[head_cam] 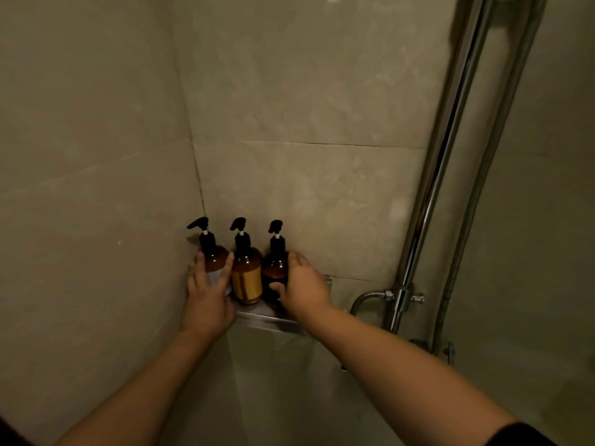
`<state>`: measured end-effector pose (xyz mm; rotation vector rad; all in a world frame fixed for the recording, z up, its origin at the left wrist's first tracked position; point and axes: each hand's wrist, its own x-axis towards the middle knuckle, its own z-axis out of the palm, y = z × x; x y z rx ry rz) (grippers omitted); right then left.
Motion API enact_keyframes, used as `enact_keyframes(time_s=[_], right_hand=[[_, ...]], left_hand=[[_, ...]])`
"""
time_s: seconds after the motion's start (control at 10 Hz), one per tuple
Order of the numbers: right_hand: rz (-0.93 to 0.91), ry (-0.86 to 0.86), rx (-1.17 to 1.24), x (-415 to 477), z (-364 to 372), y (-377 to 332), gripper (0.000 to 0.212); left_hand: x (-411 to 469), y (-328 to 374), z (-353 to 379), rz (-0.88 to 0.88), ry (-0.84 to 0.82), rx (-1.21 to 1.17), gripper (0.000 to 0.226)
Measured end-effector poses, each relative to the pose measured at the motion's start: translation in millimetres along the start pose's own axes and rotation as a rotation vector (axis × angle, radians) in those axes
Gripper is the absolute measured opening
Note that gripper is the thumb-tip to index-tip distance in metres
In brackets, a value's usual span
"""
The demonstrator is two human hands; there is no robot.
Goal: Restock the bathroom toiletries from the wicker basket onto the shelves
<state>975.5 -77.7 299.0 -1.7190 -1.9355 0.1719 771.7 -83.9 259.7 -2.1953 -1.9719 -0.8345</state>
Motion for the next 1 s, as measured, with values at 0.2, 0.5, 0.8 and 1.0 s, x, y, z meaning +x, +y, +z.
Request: enact_keyframes(time_s=[0.2, 0.5, 0.8, 1.0], right_hand=[[-0.067, -0.113, -0.068, 0.8, -9.9, 4.4, 0.083], [-0.246, -0.13, 0.002, -26.6, -32.8, -1.9, 0.071], [-0.368, -0.496, -0.372, -18.2, -51.7, 6.5, 0.107], [-0.324, -0.557, -0.319, -13.8, -81.3, -3.1, 0.099]], left_hand=[[1.3, 6.6, -12.3, -0.018, -0.036, 0.062, 0.097], [-10.7, 63.0, -12.9, -0.024, 0.041, 0.084, 0.057], [-2.4, 83.7, -23.5, -0.145, -0.211, 0.249, 0.09], [-14.3, 95.9, -48.3, -0.149, -0.245, 0.351, 0.081]])
